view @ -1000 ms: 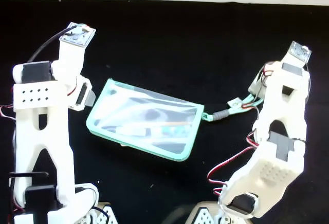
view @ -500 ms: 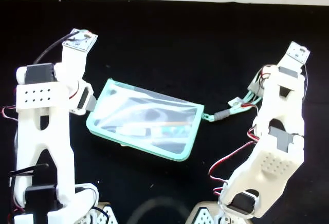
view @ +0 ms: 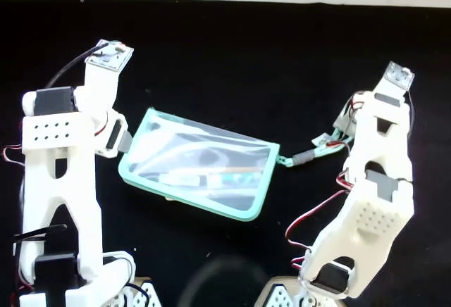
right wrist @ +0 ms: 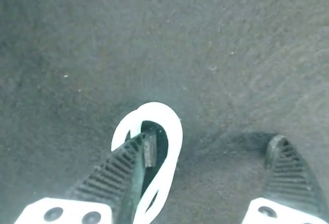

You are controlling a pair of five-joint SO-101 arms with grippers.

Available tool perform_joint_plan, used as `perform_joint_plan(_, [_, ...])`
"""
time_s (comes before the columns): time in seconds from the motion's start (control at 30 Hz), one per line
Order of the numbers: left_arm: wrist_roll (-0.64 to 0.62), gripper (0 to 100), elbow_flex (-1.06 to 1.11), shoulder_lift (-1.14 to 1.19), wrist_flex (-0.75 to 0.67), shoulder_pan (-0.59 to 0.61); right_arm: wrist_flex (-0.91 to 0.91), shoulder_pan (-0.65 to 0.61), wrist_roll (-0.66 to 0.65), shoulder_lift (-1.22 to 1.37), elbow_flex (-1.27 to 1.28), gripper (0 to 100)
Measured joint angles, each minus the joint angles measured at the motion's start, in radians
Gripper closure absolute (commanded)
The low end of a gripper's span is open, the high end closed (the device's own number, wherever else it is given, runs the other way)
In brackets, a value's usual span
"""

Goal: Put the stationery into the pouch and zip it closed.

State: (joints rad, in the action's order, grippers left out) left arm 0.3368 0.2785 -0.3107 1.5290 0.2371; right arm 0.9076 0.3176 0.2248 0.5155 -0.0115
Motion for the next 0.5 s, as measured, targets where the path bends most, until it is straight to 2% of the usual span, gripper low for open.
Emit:
perform_joint_plan(0.13, [0.0,80,0.005,0.0,0.0,0.0,0.048,0.0,0.0,0.041,-0.054,68.8])
perform_joint_plan(0.2, [0.0,80,0.005,0.0,0.0,0.0,0.086,0.0,0.0,0.06,-0.095,78.3])
perform_joint_plan(0.3, [0.0,80,0.011,0.0,0.0,0.0,0.117,0.005,0.0,0.063,-0.127,99.8])
perform_joint_plan(0.37, [0.0,80,0.011,0.0,0.0,0.0,0.126,0.008,0.0,0.063,-0.14,97.1])
perform_joint_plan(0.5, [0.0,80,0.011,0.0,0.0,0.0,0.144,0.015,0.0,0.064,-0.15,99.1])
